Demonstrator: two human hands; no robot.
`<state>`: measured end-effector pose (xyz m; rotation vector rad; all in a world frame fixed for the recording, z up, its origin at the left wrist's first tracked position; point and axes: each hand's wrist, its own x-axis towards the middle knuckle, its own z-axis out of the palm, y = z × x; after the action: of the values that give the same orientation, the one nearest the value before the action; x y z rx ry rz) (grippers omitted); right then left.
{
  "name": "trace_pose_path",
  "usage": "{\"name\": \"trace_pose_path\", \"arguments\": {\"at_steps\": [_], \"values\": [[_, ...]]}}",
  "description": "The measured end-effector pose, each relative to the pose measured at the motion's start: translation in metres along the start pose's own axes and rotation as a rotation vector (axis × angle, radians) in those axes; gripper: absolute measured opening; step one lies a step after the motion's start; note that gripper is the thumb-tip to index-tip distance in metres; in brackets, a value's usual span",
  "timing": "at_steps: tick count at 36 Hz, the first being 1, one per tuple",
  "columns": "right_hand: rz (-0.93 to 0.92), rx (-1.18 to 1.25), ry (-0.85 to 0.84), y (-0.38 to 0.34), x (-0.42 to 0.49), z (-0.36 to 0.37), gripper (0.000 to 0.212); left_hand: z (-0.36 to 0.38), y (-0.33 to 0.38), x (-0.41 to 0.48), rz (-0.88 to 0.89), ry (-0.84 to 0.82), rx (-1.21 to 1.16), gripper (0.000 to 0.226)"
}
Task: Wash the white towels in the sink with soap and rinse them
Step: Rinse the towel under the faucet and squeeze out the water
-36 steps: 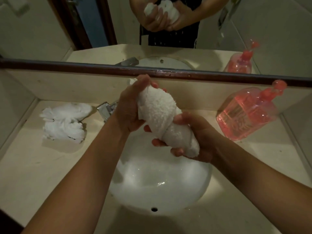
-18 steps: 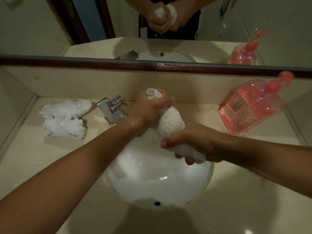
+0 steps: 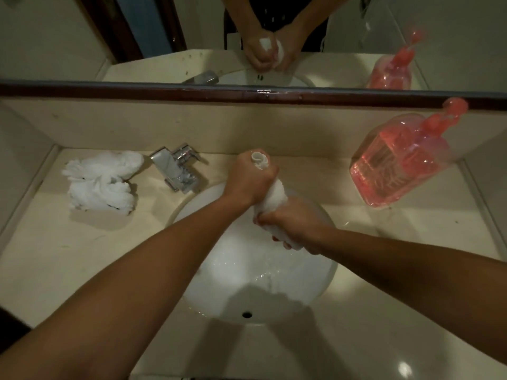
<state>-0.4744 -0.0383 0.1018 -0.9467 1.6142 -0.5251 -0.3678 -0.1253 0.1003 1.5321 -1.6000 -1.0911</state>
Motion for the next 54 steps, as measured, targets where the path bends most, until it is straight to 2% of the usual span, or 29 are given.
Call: {"name": "trace_pose_path", "arguments": {"at_steps": [4, 7, 11, 15, 22, 29, 31, 34, 37, 40, 42, 46, 48, 51, 53, 54], "values": [[-0.050, -0.018, 0.002, -0.004, -0.007, -0.012, 0.024, 0.001, 0.011, -0.003, 0.000, 0.049, -0.006, 0.030], [-0.059, 0.013, -0.068, -0.013, -0.014, -0.027, 0.022, -0.005, 0.026, -0.008, -0.017, 0.079, -0.098, 0.029], [-0.098, -0.030, -0.163, -0.020, -0.026, -0.050, 0.035, -0.013, 0.052, -0.020, -0.040, 0.044, -0.239, 0.013], [-0.192, -0.082, -0.197, -0.028, -0.042, -0.074, 0.059, -0.019, 0.075, -0.036, -0.109, 0.023, -0.331, 0.022], [-0.481, -0.371, -0.066, -0.028, -0.074, -0.096, 0.100, -0.011, 0.091, -0.067, -0.311, 0.170, -0.530, 0.027], [-0.851, -0.914, 0.208, -0.010, -0.084, -0.095, 0.134, -0.001, 0.103, -0.089, -0.473, 0.255, -0.770, 0.057], [-0.885, -0.980, 0.247, -0.010, -0.084, -0.094, 0.140, 0.000, 0.108, -0.091, -0.494, 0.283, -0.815, 0.067], [-0.832, -0.984, 0.294, -0.013, -0.084, -0.087, 0.140, -0.001, 0.114, -0.092, -0.513, 0.341, -0.829, 0.075], [-0.975, -0.924, 0.436, -0.013, -0.075, -0.080, 0.113, -0.004, 0.119, -0.091, -0.520, 0.405, -0.848, 0.072], [-0.961, -0.877, 0.404, -0.019, -0.066, -0.077, 0.080, -0.010, 0.114, -0.086, -0.510, 0.426, -0.841, 0.078], [-0.916, -0.878, 0.347, -0.027, -0.063, -0.073, 0.080, -0.019, 0.110, -0.082, -0.507, 0.362, -0.822, 0.079], [-0.719, -0.672, 0.168, -0.053, -0.070, -0.068, 0.087, -0.049, 0.101, -0.072, -0.422, 0.030, -0.756, 0.063], [-0.552, -0.463, 0.063, -0.068, -0.072, -0.068, 0.079, -0.068, 0.088, -0.063, -0.345, -0.016, -0.731, 0.070], [-0.340, -0.017, -0.129, -0.081, -0.067, -0.061, 0.083, -0.092, 0.063, -0.047, -0.195, -0.077, -0.818, 0.074], [-0.308, 0.244, -0.286, -0.087, -0.062, -0.046, 0.070, -0.103, 0.053, -0.035, -0.105, -0.178, -0.911, 0.080], [-0.312, 0.335, -0.347, -0.089, -0.061, -0.036, 0.065, -0.106, 0.051, -0.029, -0.079, -0.259, -0.962, 0.090]]}}
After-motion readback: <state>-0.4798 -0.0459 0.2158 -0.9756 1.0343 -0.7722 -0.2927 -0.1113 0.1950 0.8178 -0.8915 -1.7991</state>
